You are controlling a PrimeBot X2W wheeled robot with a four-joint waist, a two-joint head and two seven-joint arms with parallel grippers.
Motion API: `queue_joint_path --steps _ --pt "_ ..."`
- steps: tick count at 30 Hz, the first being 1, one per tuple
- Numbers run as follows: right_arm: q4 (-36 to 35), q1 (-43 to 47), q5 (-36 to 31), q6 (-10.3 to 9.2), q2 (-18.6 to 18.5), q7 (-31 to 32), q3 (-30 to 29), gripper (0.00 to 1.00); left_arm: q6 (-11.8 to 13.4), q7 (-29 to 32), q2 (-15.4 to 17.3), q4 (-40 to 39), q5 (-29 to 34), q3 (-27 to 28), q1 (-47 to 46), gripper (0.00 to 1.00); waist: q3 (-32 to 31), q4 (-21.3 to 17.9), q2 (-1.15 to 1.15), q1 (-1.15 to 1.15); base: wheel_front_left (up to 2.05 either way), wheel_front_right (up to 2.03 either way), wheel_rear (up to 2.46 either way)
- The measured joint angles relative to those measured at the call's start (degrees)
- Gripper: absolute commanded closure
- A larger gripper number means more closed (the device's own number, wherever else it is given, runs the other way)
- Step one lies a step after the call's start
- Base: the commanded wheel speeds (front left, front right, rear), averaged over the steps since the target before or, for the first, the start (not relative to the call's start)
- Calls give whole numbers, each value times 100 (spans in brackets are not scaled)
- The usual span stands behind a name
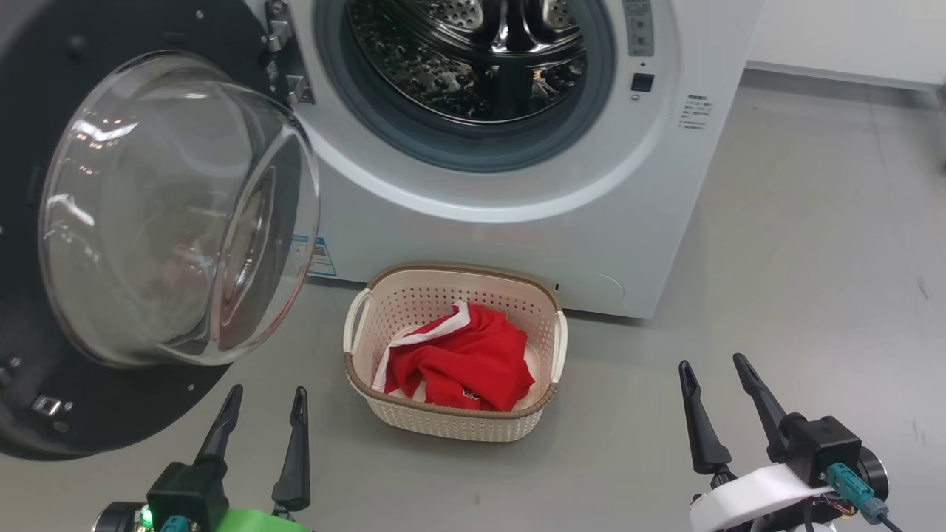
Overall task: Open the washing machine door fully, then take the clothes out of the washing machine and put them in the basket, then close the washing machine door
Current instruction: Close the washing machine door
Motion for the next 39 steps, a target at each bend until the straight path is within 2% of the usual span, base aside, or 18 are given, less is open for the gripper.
queue_joint_path --steps 8,17,23,29,39 --pt "66 -2 -16 96 0 0 90 0 36 -91 -15 -40 -1 78 7 0 -21 630 0 0 0 0 0" --pt "73 -2 -16 92 1 1 70 0 47 -96 -19 -41 -2 59 14 0 -34 1360 0 0 0 0 0" --pt "138 -26 -42 151 3 1 263 0 48 -200 -25 -97 -63 248 20 0 6 1781 0 0 0 0 0" --pt "224 -97 -59 167 4 1 368 0 49 -297 -41 -124 -63 361 87 0 47 1988 0 0 0 0 0" --pt "331 -162 -58 202 3 1 401 0 57 -343 -58 -130 -63 409 207 0 40 2034 0 0 0 0 0"
